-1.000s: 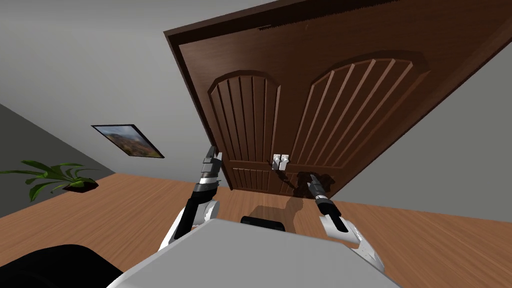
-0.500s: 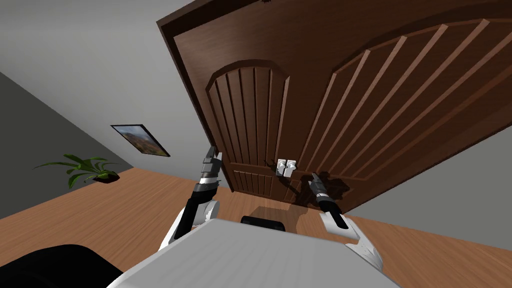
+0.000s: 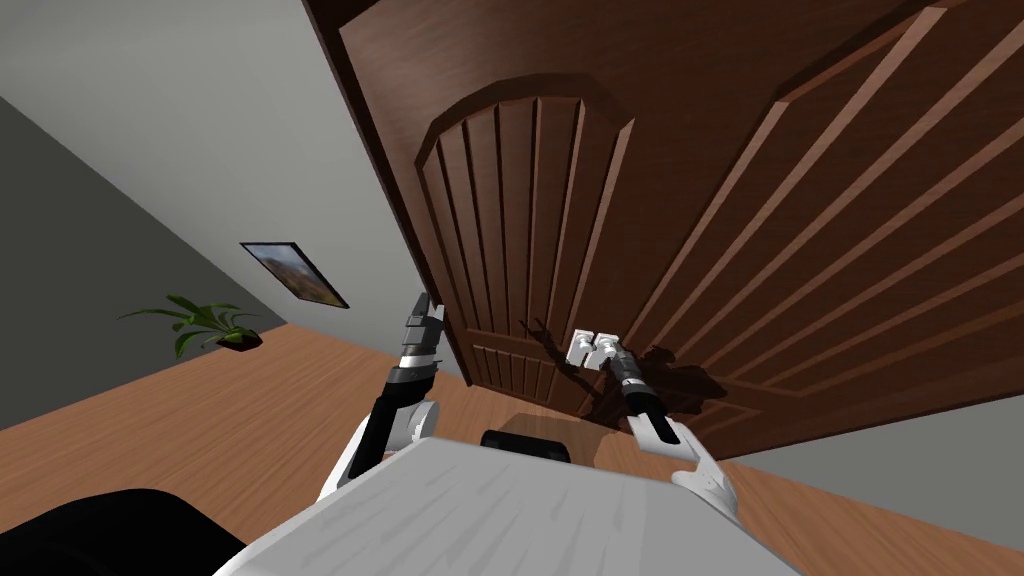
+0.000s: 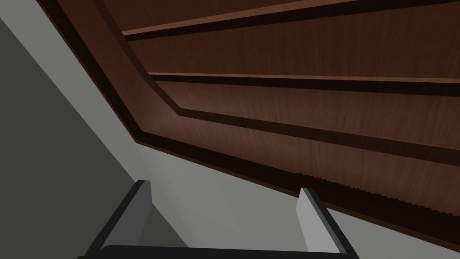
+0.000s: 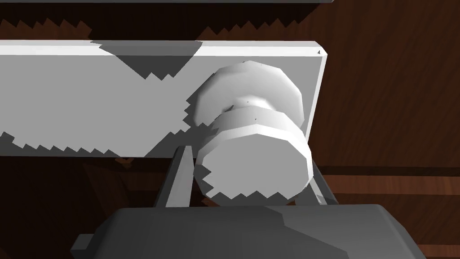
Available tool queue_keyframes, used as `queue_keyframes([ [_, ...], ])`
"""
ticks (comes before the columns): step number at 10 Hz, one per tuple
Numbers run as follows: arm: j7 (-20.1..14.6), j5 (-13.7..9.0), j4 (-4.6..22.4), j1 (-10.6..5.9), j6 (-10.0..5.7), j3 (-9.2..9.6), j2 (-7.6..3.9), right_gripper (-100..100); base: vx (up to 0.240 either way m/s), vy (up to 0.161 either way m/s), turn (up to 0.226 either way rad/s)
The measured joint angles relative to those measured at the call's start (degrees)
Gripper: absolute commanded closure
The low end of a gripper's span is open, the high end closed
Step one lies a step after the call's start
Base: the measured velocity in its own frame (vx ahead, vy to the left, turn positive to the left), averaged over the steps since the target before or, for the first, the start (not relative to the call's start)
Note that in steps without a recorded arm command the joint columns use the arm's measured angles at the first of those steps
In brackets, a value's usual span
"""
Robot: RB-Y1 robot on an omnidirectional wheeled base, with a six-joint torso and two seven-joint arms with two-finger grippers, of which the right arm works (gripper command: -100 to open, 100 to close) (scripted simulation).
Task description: Pull the door open
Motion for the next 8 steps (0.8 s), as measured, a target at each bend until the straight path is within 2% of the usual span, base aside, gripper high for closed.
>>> queue_keyframes([
  [4,0.02,0.05,0.02,0.04,0.03,0.19,0.11,100,-0.015,-0.005,0.006],
  [5,0.02,0.05,0.05,0.08,0.04,0.19,0.12,100,-0.113,-0.075,-0.094],
  [7,-0.13,-0.08,-0.55,1.67,0.51,-0.79,-0.59,100,-0.198,-0.107,-0.107],
  [8,-0.33,-0.20,0.24,1.74,0.47,-1.26,-1.33,-100,-0.240,0.008,0.010],
])
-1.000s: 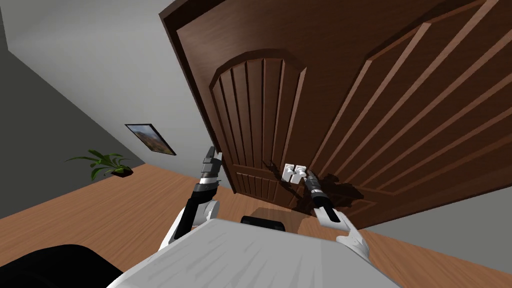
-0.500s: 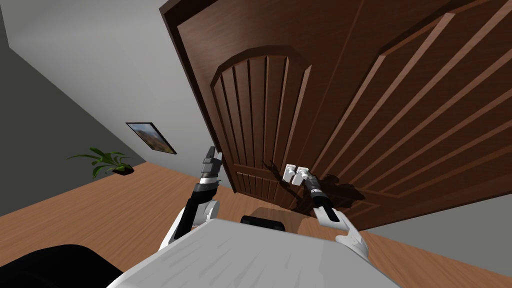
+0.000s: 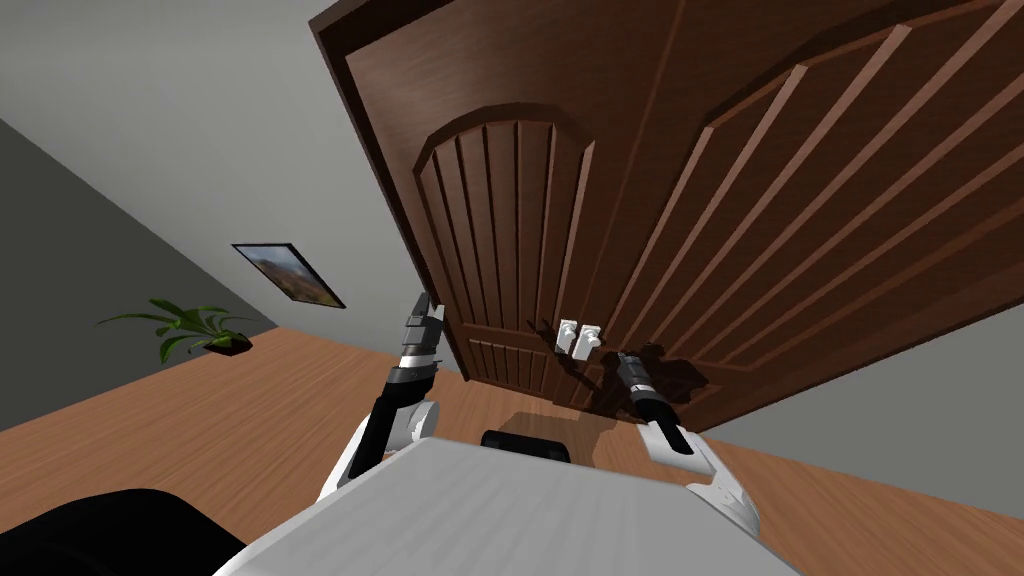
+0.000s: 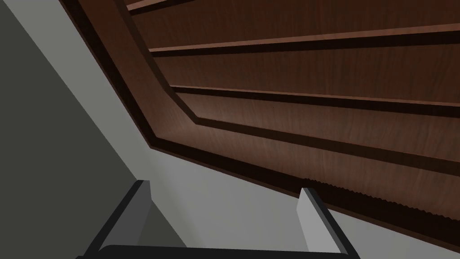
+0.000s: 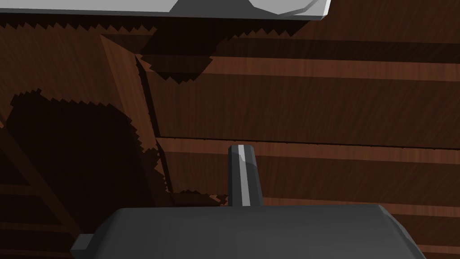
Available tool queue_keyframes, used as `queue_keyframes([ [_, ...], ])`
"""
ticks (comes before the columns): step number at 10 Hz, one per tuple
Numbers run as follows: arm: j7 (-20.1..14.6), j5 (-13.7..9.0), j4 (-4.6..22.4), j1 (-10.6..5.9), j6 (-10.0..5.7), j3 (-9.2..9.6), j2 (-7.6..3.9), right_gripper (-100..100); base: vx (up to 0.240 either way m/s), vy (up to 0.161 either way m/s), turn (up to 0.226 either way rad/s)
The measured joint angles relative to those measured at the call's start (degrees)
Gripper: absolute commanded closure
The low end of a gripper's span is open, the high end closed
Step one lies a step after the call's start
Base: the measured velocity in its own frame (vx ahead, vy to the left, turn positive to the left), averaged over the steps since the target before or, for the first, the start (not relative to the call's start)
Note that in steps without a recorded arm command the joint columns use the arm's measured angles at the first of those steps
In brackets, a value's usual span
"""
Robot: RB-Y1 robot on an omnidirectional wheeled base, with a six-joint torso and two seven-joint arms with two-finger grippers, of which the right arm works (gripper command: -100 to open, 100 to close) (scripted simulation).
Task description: Pull the door open
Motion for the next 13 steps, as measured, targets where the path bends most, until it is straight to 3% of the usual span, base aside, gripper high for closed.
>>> queue_keyframes([
  [6,-1.53,0.73,-2.59,1.49,-1.13,2.30,0.41,-100,-0.133,0.067,0.000],
  [7,-1.00,0.73,-1.84,1.71,-1.14,1.32,0.63,-100,-0.015,-0.054,-0.208],
  [10,-0.84,-0.02,-0.62,2.91,-0.18,-1.66,-1.30,-100,0.099,-0.070,-0.062],
  [13,-0.33,-0.06,-0.39,2.02,0.14,-1.89,-0.93,-100,0.181,0.005,0.080],
])
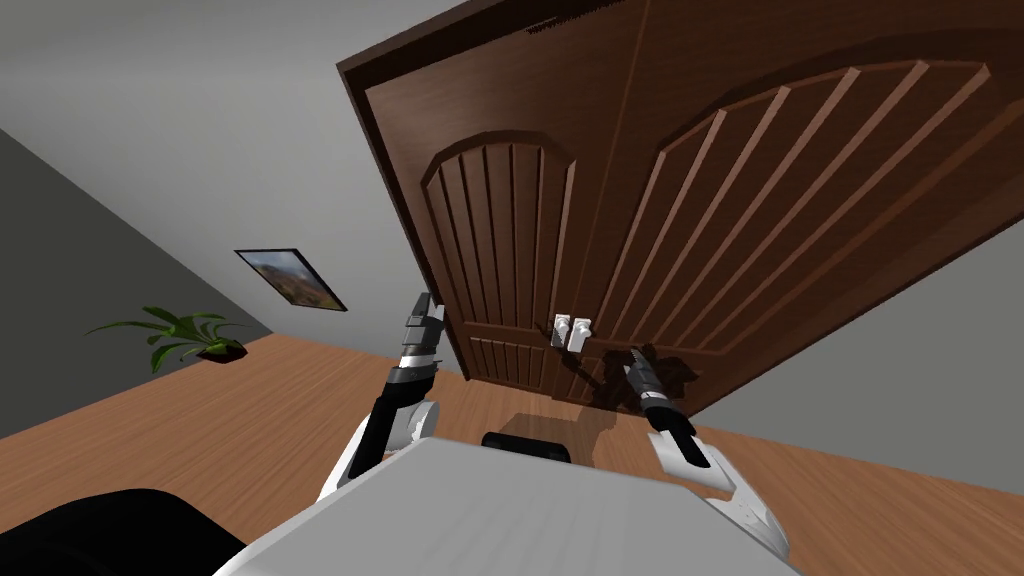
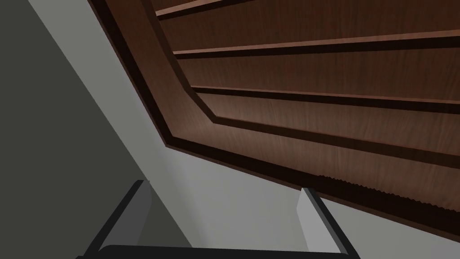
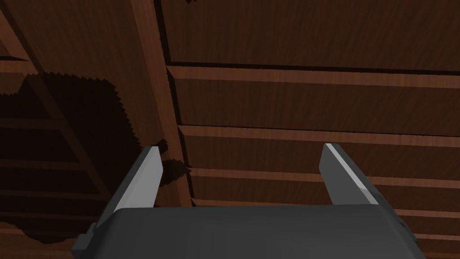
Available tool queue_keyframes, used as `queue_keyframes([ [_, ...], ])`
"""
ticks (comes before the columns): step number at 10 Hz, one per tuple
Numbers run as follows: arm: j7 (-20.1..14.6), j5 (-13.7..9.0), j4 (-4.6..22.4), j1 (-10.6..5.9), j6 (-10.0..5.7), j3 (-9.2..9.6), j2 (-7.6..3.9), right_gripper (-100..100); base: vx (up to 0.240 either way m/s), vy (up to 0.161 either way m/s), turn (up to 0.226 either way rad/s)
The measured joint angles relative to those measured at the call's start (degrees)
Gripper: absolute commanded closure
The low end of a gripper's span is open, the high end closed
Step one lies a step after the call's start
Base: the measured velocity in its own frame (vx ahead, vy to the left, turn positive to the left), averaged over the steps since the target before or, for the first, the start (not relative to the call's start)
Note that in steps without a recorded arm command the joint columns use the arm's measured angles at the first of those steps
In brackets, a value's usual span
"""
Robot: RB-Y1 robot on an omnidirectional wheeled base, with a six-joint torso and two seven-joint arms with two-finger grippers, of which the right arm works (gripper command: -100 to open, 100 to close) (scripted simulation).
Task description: Pull the door open
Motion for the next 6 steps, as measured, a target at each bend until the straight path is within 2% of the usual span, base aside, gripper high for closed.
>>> queue_keyframes([
  [2,0.18,0.20,-0.73,-1.00,0.15,1.06,0.92,-100,0.261,0.092,0.176],
  [3,0.47,0.34,-0.11,-1.88,-0.68,1.69,1.62,-100,0.207,0.138,0.186],
  [4,0.43,0.37,0.13,-2.80,-1.21,2.39,1.77,-100,0.085,0.058,0.029],
  [5,0.39,0.37,0.12,-2.95,-1.28,2.49,1.79,100,-0.005,-0.006,-0.034],
  [6,0.40,0.35,0.00,-2.96,-1.34,2.41,1.77,100,-0.034,-0.019,0.009],
])
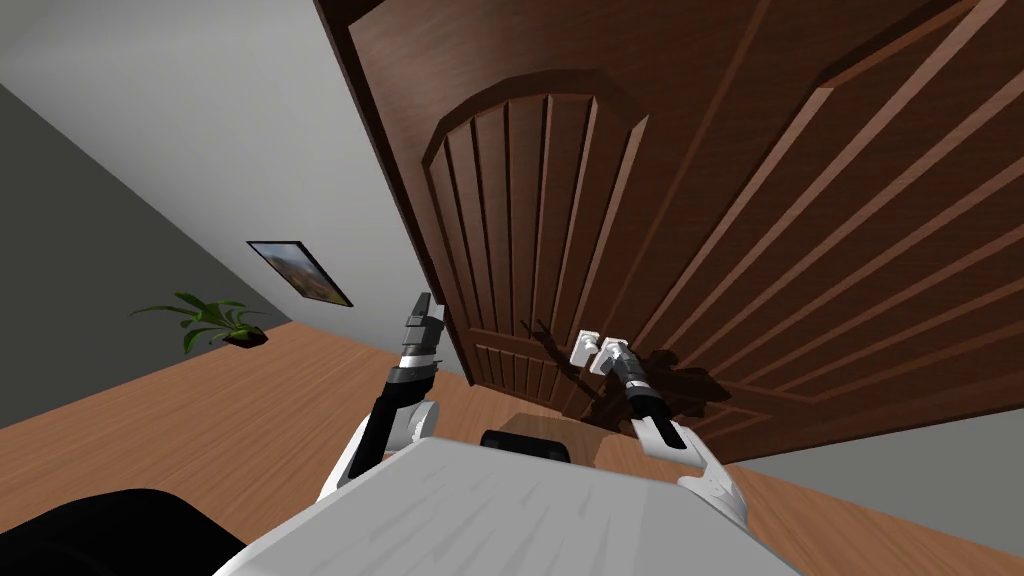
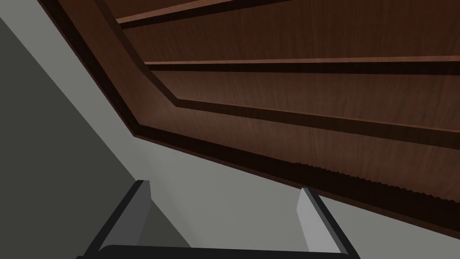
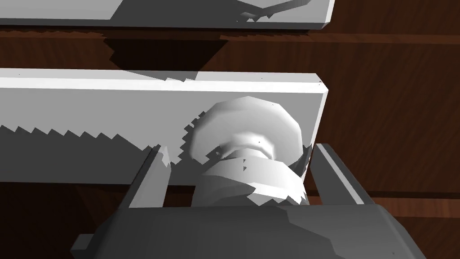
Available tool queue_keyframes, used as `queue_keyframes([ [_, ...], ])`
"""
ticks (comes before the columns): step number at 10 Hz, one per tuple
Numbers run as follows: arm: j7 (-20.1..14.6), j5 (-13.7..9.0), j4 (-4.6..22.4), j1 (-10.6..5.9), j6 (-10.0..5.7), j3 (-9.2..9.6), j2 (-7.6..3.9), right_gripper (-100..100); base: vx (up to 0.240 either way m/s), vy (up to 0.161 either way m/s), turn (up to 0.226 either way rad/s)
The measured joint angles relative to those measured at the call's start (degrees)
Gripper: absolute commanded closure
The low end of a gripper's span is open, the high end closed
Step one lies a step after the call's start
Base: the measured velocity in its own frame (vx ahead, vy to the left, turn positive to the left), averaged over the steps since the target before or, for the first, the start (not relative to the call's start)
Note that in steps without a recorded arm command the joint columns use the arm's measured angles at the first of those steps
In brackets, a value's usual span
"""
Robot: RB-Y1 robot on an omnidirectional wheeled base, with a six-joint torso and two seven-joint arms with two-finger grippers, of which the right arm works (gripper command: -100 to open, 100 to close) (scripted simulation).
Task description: Pull the door open
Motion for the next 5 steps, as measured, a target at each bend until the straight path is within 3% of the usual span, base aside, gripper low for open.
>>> queue_keyframes([
  [4,0.07,0.08,0.11,0.07,0.06,0.25,0.15,100,-0.014,-0.006,0.009],
  [5,0.07,0.07,0.12,0.09,0.06,0.24,0.15,100,-0.137,-0.085,-0.090],
])
